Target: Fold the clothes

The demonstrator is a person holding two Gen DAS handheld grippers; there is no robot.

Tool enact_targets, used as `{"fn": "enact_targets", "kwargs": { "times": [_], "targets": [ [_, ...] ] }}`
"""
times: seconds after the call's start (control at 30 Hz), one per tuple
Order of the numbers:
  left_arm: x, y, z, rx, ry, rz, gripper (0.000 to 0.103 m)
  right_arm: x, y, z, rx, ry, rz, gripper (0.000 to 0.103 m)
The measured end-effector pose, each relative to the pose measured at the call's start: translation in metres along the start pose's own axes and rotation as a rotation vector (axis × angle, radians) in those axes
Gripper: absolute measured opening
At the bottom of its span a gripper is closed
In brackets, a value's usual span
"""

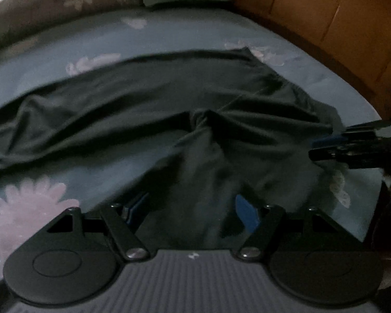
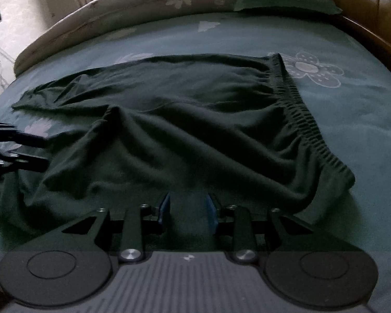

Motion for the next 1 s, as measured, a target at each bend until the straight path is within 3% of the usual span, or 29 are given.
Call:
{"fn": "enact_targets", "kwargs": {
  "times": [0.03, 0.1, 0.17, 0.27, 0.5, 0.63, 0.73, 0.9, 0.93, 1.0],
  "targets": [
    [-0.005, 0.001, -0.002, 0.010, -0.001, -0.008, 0.067, 0.000, 0.000, 0.000, 0.010, -0.006, 0.001, 0.035],
    [-0.016, 0.002, -0.006, 0.030, -0.003, -0.024, 0.067, 0.002, 0.002, -0.004, 0.069, -0.011, -0.003, 0.035],
    [-0.009, 0.007, -0.013, 0.024, -0.067, -0.040, 0.067, 0.004, 0.003, -0.008, 0.136, -0.015, -0.007, 0.035],
    [0.013, 0.017, -0.012, -0.042, -0.146, -0.036, 0.065, 0.013, 0.007, -0.025, 0.338, -0.018, -0.018, 0.035],
    [0.039, 0.032, 0.052, -0.314, -0.022, -0.015, 0.065, 0.024, 0.039, -0.089, 0.860, -0.065, -0.084, 0.035],
    [0.028, 0.032, 0.097, -0.401, 0.070, -0.007, 0.066, 0.002, 0.061, -0.105, 1.106, 0.096, -0.100, 0.033],
    [0.012, 0.030, 0.125, -0.470, 0.077, 0.001, 0.066, 0.000, 0.061, -0.107, 1.130, 0.124, -0.087, 0.026],
    [-0.012, 0.027, 0.151, -0.528, 0.080, -0.021, 0.068, -0.003, 0.060, -0.110, 1.172, 0.171, -0.064, 0.023],
    [-0.016, 0.026, 0.152, -0.528, 0.079, -0.024, 0.068, -0.004, 0.060, -0.111, 1.180, 0.180, -0.059, 0.012],
    [-0.018, 0.024, 0.154, -0.534, 0.054, -0.015, 0.069, -0.005, 0.059, -0.110, 1.169, 0.182, -0.059, 0.004]
  ]
}}
Point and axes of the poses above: each gripper's, at about its wrist camera, not at the fingertips, and x roughly against the way its jaws point, z to its right, y to its underside, the point moved 6 cm from there along -x, roughly the way its jaws point, and after that the axes turned 10 degrees about -z, right-handed, at the moved point
